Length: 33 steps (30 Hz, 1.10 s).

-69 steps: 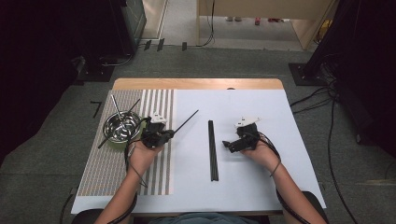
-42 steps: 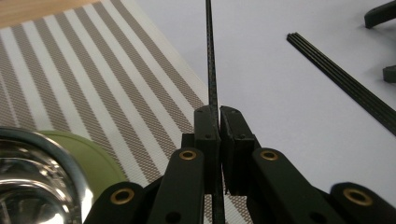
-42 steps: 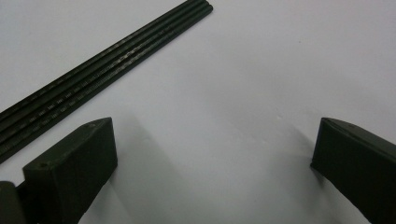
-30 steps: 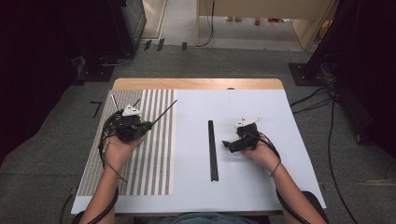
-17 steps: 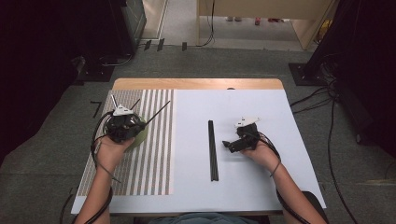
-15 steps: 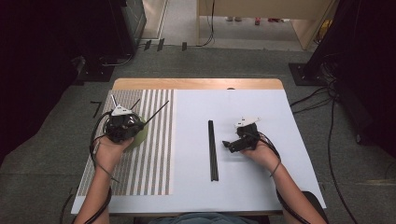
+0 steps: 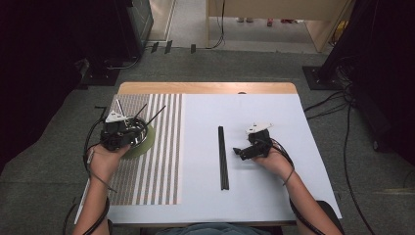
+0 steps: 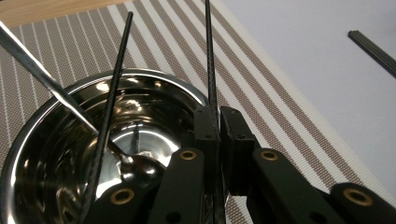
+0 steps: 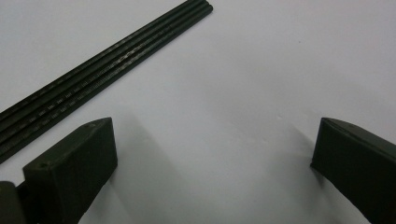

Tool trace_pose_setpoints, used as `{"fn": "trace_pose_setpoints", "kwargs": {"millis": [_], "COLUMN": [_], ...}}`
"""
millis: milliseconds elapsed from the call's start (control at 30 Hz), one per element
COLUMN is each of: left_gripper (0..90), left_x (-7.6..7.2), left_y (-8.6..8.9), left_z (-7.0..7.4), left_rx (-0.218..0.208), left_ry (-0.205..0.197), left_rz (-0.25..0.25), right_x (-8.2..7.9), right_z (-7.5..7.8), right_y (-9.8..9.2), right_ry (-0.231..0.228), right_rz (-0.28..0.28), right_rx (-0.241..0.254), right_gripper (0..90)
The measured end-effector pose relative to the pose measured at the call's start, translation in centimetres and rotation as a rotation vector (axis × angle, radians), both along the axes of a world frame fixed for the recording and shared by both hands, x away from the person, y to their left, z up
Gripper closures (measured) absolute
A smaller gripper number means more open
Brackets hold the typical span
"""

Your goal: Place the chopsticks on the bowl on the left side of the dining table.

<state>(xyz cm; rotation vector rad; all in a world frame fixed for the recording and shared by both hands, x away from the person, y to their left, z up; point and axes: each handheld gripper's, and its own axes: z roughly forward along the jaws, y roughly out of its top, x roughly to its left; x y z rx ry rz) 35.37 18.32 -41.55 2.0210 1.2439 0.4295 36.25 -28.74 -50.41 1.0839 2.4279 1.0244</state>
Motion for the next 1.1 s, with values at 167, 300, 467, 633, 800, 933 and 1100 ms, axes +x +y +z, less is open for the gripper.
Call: {"fn": "trace_pose_setpoints", "kwargs": {"millis": [167, 300, 467, 633, 800, 933, 1100], "left_gripper": [87.5, 87.5, 87.5, 87.5, 87.5, 87.5, 87.4], "left_x": [-0.1, -0.1, -0.1, -0.2, -0.1, -0.1, 0.0], "left_y": [0.7, 0.9, 1.3, 2.1, 2.6, 2.8, 3.1], "left_z": [0.0, -0.2, -0.2, -0.5, -0.9, -1.0, -1.3], "left_rx": [0.008, 0.010, 0.008, 0.005, 0.002, 0.007, 0.012], "left_ry": [-0.004, -0.002, -0.002, 0.009, 0.027, 0.031, 0.041], "left_rz": [0.012, 0.013, 0.021, 0.031, 0.032, 0.036, 0.040], "right_x": [0.0, 0.0, 0.0, 0.0, 0.0, 0.0, 0.0], "right_z": [0.0, 0.0, 0.0, 0.0, 0.0, 0.0, 0.0], "right_y": [0.0, 0.0, 0.0, 0.0, 0.0, 0.0, 0.0], "right_ry": [0.000, 0.000, -0.001, 0.000, -0.001, -0.001, -0.001], "right_rz": [0.000, 0.000, 0.000, 0.000, 0.000, 0.000, 0.000], "right_rx": [0.000, 0.000, 0.000, 0.000, 0.000, 0.000, 0.000], "right_gripper": [0.0, 0.0, 0.0, 0.0, 0.0, 0.0, 0.0]}}
